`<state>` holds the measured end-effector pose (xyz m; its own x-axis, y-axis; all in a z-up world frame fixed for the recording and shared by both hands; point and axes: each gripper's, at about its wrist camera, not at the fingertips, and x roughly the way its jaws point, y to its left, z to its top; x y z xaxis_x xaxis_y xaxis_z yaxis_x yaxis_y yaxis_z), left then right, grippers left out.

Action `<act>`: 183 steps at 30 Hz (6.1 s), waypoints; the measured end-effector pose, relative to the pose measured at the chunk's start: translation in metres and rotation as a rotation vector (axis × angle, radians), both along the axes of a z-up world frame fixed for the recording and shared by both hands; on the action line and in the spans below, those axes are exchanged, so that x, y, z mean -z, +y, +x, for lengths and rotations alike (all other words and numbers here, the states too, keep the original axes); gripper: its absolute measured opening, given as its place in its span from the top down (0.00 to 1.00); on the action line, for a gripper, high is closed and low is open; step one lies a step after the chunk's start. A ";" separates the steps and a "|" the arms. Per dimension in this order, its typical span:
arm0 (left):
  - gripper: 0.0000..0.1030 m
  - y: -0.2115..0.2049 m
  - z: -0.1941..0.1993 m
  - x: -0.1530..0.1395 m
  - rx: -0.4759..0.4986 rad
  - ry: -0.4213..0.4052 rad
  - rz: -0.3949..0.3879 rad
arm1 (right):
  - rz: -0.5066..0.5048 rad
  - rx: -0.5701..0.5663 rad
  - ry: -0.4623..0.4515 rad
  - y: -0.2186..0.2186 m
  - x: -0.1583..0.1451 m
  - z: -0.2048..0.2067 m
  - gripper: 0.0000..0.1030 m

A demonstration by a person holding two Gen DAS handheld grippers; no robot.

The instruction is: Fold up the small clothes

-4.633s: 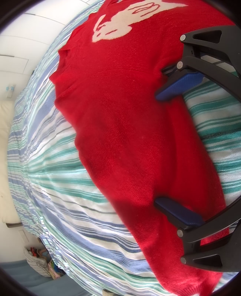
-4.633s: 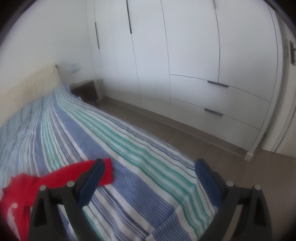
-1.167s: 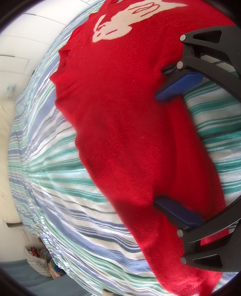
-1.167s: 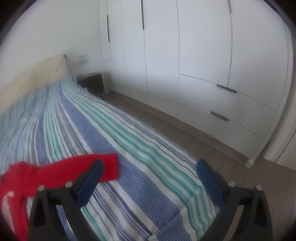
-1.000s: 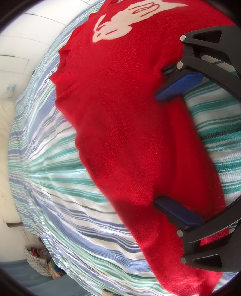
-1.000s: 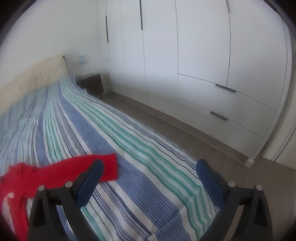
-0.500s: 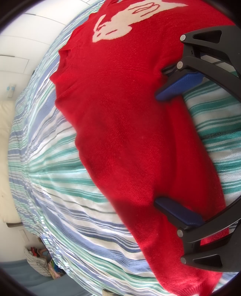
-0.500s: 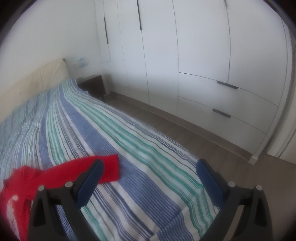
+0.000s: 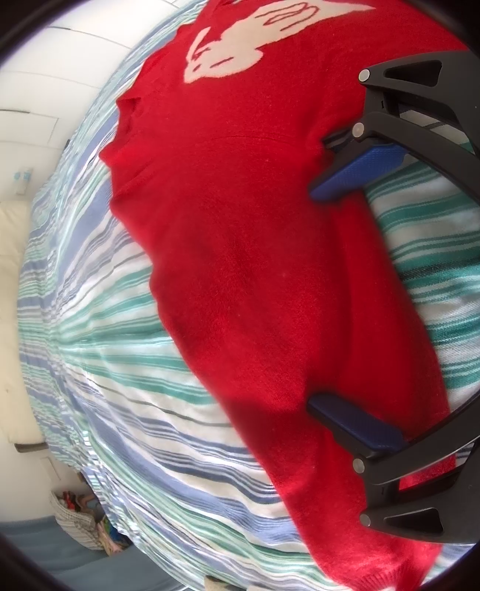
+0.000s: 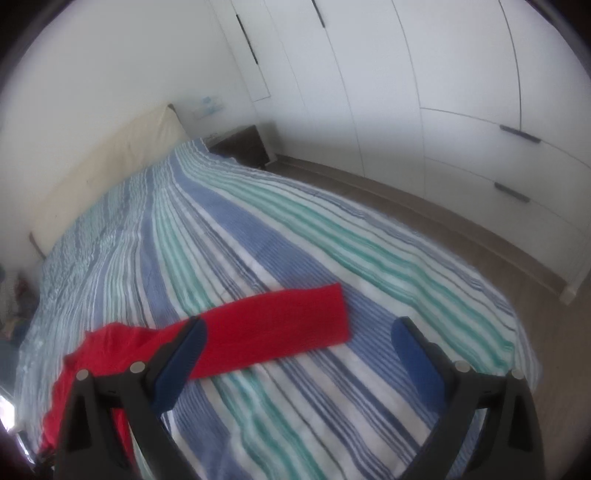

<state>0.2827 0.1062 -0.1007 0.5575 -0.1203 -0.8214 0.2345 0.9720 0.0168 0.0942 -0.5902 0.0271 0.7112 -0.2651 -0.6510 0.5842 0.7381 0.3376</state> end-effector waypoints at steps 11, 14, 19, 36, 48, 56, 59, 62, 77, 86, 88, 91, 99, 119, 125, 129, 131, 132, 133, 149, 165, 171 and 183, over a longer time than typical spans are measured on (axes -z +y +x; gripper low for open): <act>0.01 0.006 -0.045 -0.071 -0.080 -0.093 -0.120 | 0.622 -0.098 -0.097 -0.002 0.097 0.038 0.04; 0.00 0.002 -0.059 -0.086 -0.086 -0.159 -0.151 | 0.601 -0.016 -0.156 -0.026 0.104 0.046 0.05; 0.01 0.015 -0.065 -0.060 -0.171 -0.195 -0.184 | 0.496 -0.003 -0.129 -0.046 0.111 0.078 0.34; 0.01 0.064 -0.071 -0.044 -0.314 -0.180 -0.306 | 0.037 -0.640 -0.183 0.191 -0.091 0.187 0.93; 0.01 0.073 -0.069 -0.032 -0.355 -0.120 -0.292 | 0.218 -1.093 0.025 0.427 0.005 0.283 0.19; 0.01 0.066 -0.066 -0.029 -0.341 -0.102 -0.235 | 0.233 -1.109 0.072 0.422 0.032 0.268 0.19; 0.01 0.063 -0.065 -0.030 -0.332 -0.104 -0.216 | 0.213 -1.043 0.070 0.400 0.028 0.271 0.19; 0.01 0.064 -0.066 -0.029 -0.327 -0.102 -0.214 | 0.183 -0.975 0.102 0.377 0.032 0.271 0.19; 0.01 0.047 -0.065 -0.024 -0.296 -0.102 -0.114 | 0.111 -0.677 0.254 0.209 0.065 0.217 0.25; 0.01 0.052 -0.068 -0.022 -0.309 -0.107 -0.133 | -0.040 -0.672 0.355 0.209 0.100 0.228 1.00; 0.01 0.049 -0.067 -0.020 -0.304 -0.099 -0.116 | -0.047 -0.619 0.380 0.193 0.102 0.225 1.00; 0.01 0.042 -0.065 -0.019 -0.290 -0.094 -0.079 | -0.084 -0.601 0.324 0.196 0.076 0.216 0.84; 0.01 0.035 -0.065 -0.017 -0.272 -0.100 -0.040 | -0.062 -1.062 0.205 0.348 0.034 0.244 0.58; 0.01 0.048 -0.065 -0.015 -0.290 -0.064 -0.124 | -0.379 -1.546 0.290 0.498 0.082 0.221 0.85; 0.00 0.038 -0.061 -0.011 -0.287 -0.053 -0.067 | -0.392 -1.472 0.205 0.466 0.060 0.201 0.76; 0.00 0.038 -0.062 -0.010 -0.285 -0.061 -0.061 | -0.455 -1.454 0.184 0.483 0.062 0.219 0.71; 0.00 0.039 -0.062 -0.010 -0.286 -0.057 -0.070 | -0.498 -1.458 0.174 0.499 0.069 0.227 0.71; 0.00 0.040 -0.062 -0.010 -0.286 -0.056 -0.072 | -0.542 -1.444 0.178 0.509 0.075 0.232 0.71; 0.00 0.040 -0.062 -0.010 -0.286 -0.056 -0.073 | -0.592 -1.408 0.193 0.517 0.082 0.238 0.71; 0.00 0.036 -0.061 -0.009 -0.282 -0.051 -0.040 | -0.149 -1.033 0.086 0.322 0.034 0.219 0.32; 0.00 0.024 -0.064 -0.016 -0.218 -0.095 -0.109 | -0.016 -0.728 0.229 0.206 0.087 0.235 0.38; 0.00 0.007 -0.051 0.006 -0.209 -0.003 0.022 | -0.179 -0.549 0.041 0.177 0.065 0.179 0.09; 0.00 0.012 -0.053 0.008 -0.208 -0.004 0.000 | -0.142 -0.449 0.143 0.137 0.112 0.181 0.00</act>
<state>0.2300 0.1182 -0.1086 0.5732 -0.0019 -0.8194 0.0284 0.9994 0.0176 0.2749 -0.4533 -0.0845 0.6816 -0.0459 -0.7303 0.2309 0.9605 0.1551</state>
